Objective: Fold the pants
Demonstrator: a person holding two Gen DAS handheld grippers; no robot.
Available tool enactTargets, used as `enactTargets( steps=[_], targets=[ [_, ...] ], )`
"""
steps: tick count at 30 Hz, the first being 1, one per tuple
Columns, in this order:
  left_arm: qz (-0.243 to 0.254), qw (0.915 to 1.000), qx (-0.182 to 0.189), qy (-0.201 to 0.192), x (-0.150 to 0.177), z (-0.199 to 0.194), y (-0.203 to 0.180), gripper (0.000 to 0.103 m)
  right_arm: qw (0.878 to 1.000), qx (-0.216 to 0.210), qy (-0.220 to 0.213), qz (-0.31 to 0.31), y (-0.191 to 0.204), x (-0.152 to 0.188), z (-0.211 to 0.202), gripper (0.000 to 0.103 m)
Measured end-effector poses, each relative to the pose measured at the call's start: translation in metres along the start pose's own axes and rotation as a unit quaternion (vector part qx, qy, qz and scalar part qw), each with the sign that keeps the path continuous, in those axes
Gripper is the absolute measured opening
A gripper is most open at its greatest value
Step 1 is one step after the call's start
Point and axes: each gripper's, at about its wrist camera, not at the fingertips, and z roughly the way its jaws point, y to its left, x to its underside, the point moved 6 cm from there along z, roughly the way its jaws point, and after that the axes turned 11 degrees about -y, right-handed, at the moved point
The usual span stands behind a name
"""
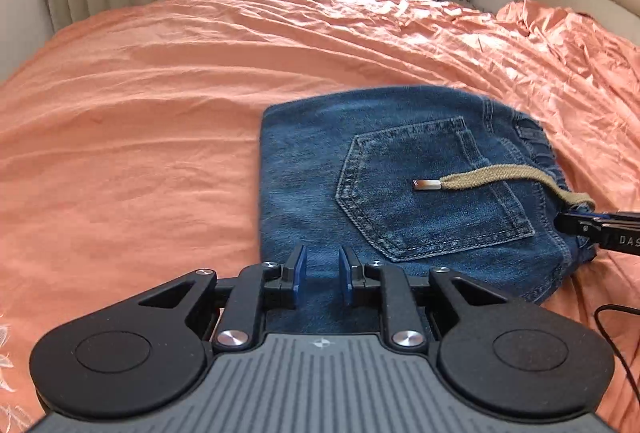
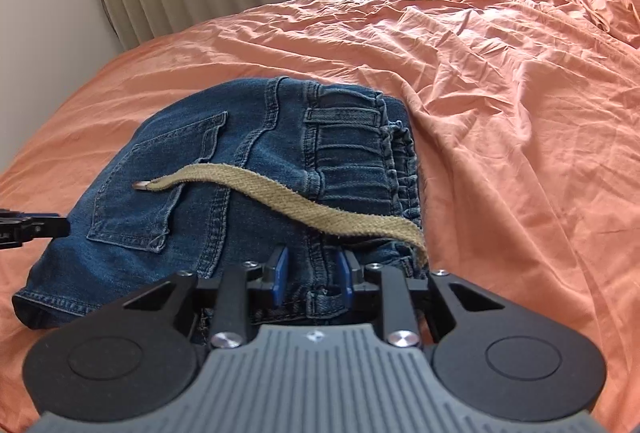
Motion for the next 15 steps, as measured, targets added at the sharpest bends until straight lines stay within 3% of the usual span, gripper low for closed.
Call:
enactTargets(
  steps=[4,6,7,15],
  targets=[
    [0.035,0.9991,-0.004,-0.021,0.006,-0.041,0.010,0.036,0.999,-0.013,-0.005,0.035,-0.008,0.003,-0.003,0.020],
    [0.059,0.9980,-0.005,-0.019,0.015,-0.055,0.006,0.047,0.999,-0.013,-0.005,0.044,-0.008,0.003,-0.002,0.020],
    [0.073,0.9972,-0.007,-0.017,0.022,-0.061,0.002,0.058,0.999,-0.011,-0.006,0.044,-0.007,0.004,-0.002,0.020],
    [0.175,0.9821,-0.067,-0.016,0.062,-0.044,-0.027,0.060,0.998,-0.026,-0.008,0.057,-0.012,0.005,-0.003,0.020]
  ],
)
